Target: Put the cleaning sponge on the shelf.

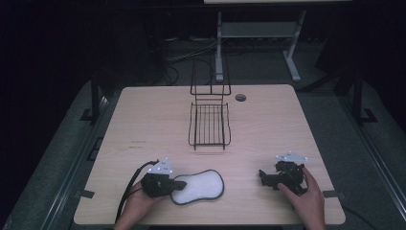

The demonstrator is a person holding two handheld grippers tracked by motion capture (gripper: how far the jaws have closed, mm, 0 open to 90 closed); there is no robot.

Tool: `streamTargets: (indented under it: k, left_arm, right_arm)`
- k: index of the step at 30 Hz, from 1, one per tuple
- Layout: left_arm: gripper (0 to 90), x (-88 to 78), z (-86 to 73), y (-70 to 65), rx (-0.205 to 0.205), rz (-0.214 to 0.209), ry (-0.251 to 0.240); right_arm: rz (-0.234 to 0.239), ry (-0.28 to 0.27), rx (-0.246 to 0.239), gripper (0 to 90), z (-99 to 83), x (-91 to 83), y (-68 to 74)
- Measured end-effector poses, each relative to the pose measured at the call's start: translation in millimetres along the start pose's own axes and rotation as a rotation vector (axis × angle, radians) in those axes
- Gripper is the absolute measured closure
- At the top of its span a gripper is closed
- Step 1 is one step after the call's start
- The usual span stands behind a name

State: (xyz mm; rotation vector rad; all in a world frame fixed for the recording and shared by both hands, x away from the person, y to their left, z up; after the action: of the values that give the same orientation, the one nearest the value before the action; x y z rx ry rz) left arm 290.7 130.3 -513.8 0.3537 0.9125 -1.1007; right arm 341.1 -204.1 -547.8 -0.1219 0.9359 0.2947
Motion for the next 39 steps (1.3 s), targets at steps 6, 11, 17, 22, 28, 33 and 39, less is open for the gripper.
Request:
streamTargets:
  k: [6,11,17,22,28,33,39]
  left_arm:
    - [89.6,-5.6,-5.4,9.0,-0.035,0.022,-0.010]
    - [89.6,-14.2,-13.8,17.7,-0.070,0.053,-0.018]
    - [89.6,-28.9,-29.0,28.3,-0.123,0.102,-0.027]
    - [89.5,-33.4,-28.2,28.9,-0.111,0.126,-0.018]
    - [89.5,-37.4,-9.5,25.8,-0.087,0.094,-0.047]
    - [89.6,-30.0,12.4,26.7,-0.033,0.067,-0.036]
    - [89.6,-15.2,35.5,32.5,-0.003,0.035,-0.026]
  right_arm:
    - [0.000,0.000,0.000,0.0,-0.1,0.0,0.0]
    - [0.001,0.000,0.000,0.0,-0.1,-0.1,0.0]
    - [0.001,0.000,0.000,0.0,-0.1,-0.1,0.1]
    - [0.001,0.000,0.000,0.0,-0.1,-0.1,0.1]
    - [0.001,0.001,-0.001,0.0,-0.2,-0.1,0.0]
    - [0.001,0.000,0.000,0.0,-0.1,-0.1,0.1]
    - [0.001,0.001,0.000,0.0,-0.1,-0.1,0.0]
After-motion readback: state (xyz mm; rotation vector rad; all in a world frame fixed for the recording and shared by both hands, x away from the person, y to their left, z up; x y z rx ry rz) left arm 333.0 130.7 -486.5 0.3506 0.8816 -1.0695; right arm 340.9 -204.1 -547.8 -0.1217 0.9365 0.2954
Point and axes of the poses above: each handheld gripper's, and its own axes: x roughly forward along the jaws, z roughly out of its top, y roughly to its left, the point moved 9 cm from there along x, roughly forward along the jaws, and after that the axes turned 8 degrees about y, right-handed, at the moved point
